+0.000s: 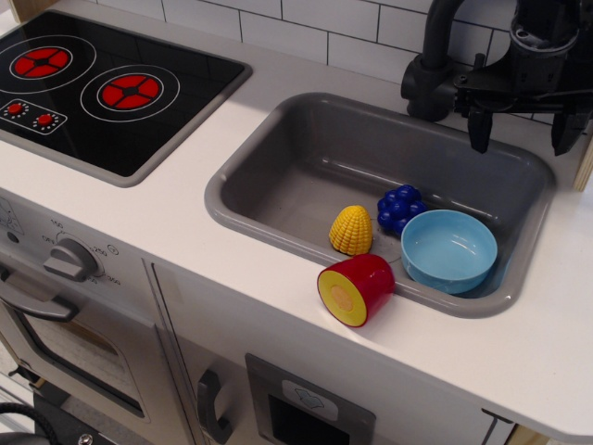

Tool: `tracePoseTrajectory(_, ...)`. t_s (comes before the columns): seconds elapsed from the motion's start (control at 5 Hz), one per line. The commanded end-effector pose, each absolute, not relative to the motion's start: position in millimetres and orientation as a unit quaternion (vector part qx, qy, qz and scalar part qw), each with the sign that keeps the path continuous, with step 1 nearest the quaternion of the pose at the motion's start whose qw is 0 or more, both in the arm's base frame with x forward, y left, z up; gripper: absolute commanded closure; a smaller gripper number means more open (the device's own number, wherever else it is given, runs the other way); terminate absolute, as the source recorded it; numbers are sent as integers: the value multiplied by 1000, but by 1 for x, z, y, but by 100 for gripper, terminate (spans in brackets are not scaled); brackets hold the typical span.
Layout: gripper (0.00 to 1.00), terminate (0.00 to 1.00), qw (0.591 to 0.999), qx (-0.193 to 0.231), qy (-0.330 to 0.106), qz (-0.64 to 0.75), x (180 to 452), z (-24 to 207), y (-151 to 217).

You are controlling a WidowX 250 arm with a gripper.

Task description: Put corn in bowl sink

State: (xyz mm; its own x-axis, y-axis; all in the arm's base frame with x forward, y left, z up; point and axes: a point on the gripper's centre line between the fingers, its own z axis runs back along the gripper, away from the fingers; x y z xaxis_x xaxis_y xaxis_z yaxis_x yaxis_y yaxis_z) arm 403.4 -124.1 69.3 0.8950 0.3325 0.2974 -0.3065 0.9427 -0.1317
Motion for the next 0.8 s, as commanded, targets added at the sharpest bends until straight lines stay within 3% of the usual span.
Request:
tracePoseTrajectory(0.0,0,0,973,-41,-160,164,403,69,-124)
tracePoseTrajectory(0.4,0,0,974,-10,-175,146,395,98,-67)
tracePoseTrajectory(0.6,0,0,969,-24,-154,190,384,103,-29)
